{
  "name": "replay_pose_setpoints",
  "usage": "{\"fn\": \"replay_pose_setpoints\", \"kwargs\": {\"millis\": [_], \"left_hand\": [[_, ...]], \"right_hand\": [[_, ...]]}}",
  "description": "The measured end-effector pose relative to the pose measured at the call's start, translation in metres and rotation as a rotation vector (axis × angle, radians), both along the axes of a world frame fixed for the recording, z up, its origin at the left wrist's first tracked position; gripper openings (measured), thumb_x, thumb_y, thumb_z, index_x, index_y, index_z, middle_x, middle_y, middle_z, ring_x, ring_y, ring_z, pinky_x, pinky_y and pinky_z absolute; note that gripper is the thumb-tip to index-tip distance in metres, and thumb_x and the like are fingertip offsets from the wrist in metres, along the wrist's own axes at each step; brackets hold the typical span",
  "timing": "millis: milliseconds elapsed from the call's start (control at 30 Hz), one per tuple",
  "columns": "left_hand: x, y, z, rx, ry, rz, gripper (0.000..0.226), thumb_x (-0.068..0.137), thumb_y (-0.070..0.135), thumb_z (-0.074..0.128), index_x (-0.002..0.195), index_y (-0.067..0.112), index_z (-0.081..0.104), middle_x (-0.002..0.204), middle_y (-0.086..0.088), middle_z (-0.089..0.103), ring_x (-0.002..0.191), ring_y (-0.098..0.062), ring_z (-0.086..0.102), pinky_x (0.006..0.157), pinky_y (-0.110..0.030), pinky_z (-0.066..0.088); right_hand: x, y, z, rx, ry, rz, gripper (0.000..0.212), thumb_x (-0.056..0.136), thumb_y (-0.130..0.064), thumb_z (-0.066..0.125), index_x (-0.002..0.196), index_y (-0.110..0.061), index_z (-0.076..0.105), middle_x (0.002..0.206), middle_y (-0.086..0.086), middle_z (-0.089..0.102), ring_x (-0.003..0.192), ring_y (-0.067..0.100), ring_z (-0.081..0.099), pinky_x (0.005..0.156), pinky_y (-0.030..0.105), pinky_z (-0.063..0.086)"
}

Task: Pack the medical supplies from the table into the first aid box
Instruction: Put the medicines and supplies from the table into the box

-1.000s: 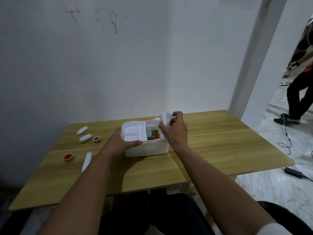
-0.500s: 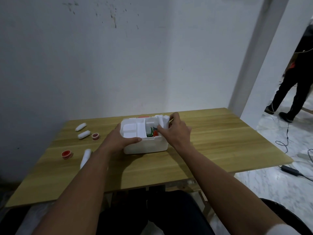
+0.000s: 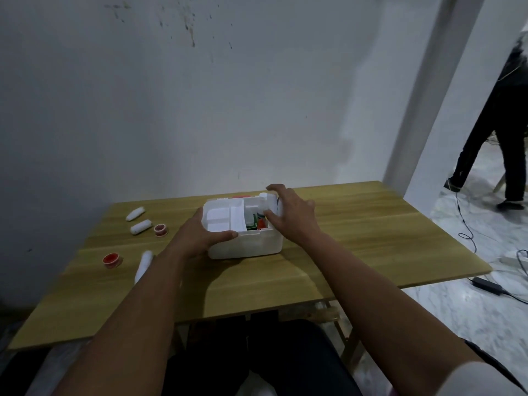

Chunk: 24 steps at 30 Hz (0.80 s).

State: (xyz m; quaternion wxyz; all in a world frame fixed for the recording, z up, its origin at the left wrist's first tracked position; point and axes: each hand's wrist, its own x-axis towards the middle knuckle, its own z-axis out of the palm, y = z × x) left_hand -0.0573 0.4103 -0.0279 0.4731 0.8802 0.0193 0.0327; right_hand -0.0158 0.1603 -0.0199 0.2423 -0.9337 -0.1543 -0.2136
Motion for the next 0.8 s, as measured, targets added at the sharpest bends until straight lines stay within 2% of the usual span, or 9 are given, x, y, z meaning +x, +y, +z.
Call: {"fn": "replay_pose_setpoints", "kwargs": {"millis": [67,167,300,433,567,633,700,800], "left_hand": [[0.0,0.001,0.0,0.005,0.003,-0.004,0.096,0.074,0.043,0.09,0.153,0.032,0.037,0.149,-0.002,0.051,0.115,-0.016,0.045,0.094,-0.048,0.056],[0.001,0.002,0.0,0.008,-0.006,-0.014,0.098,0.071,0.046,0.091,0.153,0.033,0.038,0.148,0.0,0.052,0.115,-0.016,0.046,0.092,-0.047,0.056],[0.001,0.002,0.0,0.006,0.003,-0.012,0.099,0.07,0.047,0.092,0.152,0.034,0.038,0.146,0.001,0.052,0.115,-0.017,0.047,0.093,-0.049,0.056],[-0.003,0.001,0.002,0.0,0.001,-0.018,0.097,0.073,0.043,0.091,0.153,0.033,0.038,0.141,0.005,0.052,0.115,-0.016,0.047,0.093,-0.049,0.056],[-0.005,0.0,0.003,-0.014,-0.015,-0.02,0.096,0.074,0.04,0.091,0.154,0.032,0.037,0.129,0.011,0.048,0.114,-0.014,0.045,0.092,-0.044,0.055],[-0.006,-0.001,0.004,-0.012,-0.013,-0.008,0.097,0.073,0.04,0.091,0.154,0.03,0.038,0.134,0.01,0.05,0.114,-0.013,0.044,0.092,-0.043,0.055],[-0.005,-0.001,0.004,-0.01,-0.005,0.008,0.1,0.071,0.044,0.092,0.153,0.032,0.038,0.144,0.005,0.052,0.115,-0.013,0.044,0.092,-0.041,0.055],[-0.004,0.001,0.003,-0.005,0.009,0.01,0.101,0.069,0.048,0.092,0.153,0.034,0.037,0.15,0.003,0.052,0.116,-0.012,0.045,0.082,-0.031,0.05]], "right_hand": [[-0.001,-0.001,0.0,-0.091,-0.033,0.044,0.048,0.086,-0.05,0.066,0.13,-0.035,0.05,0.121,-0.006,0.062,0.103,0.019,0.063,0.085,0.039,0.031],[-0.003,-0.004,0.001,-0.116,-0.057,0.07,0.04,0.083,-0.053,0.072,0.114,-0.031,0.061,0.112,-0.008,0.065,0.095,0.018,0.063,0.086,0.039,0.033],[-0.005,-0.01,-0.002,-0.137,-0.064,0.094,0.029,0.089,-0.057,0.063,0.098,-0.033,0.077,0.099,-0.008,0.062,0.09,0.015,0.061,0.091,0.045,0.04],[-0.002,-0.015,-0.012,0.103,-0.066,0.138,0.035,0.088,-0.059,0.064,0.106,-0.031,0.076,0.099,-0.008,0.063,0.093,0.011,0.06,0.088,0.049,0.049],[0.006,-0.018,-0.013,0.251,0.042,0.102,0.06,0.082,-0.072,0.061,0.127,-0.032,0.062,0.116,-0.007,0.061,0.103,0.01,0.06,0.09,0.044,0.054],[0.009,-0.016,-0.009,0.314,0.186,0.102,0.07,0.084,-0.075,0.054,0.138,-0.031,0.055,0.13,-0.001,0.056,0.114,0.013,0.057,0.097,0.044,0.052],[0.015,-0.014,-0.009,0.365,0.291,0.118,0.065,0.092,-0.069,0.051,0.144,-0.031,0.05,0.14,0.006,0.051,0.124,0.019,0.053,0.104,0.048,0.049],[0.02,-0.01,-0.009,0.365,0.408,0.127,0.065,0.095,-0.062,0.054,0.15,-0.03,0.043,0.147,0.015,0.046,0.134,0.029,0.047,0.108,0.049,0.045]]}}
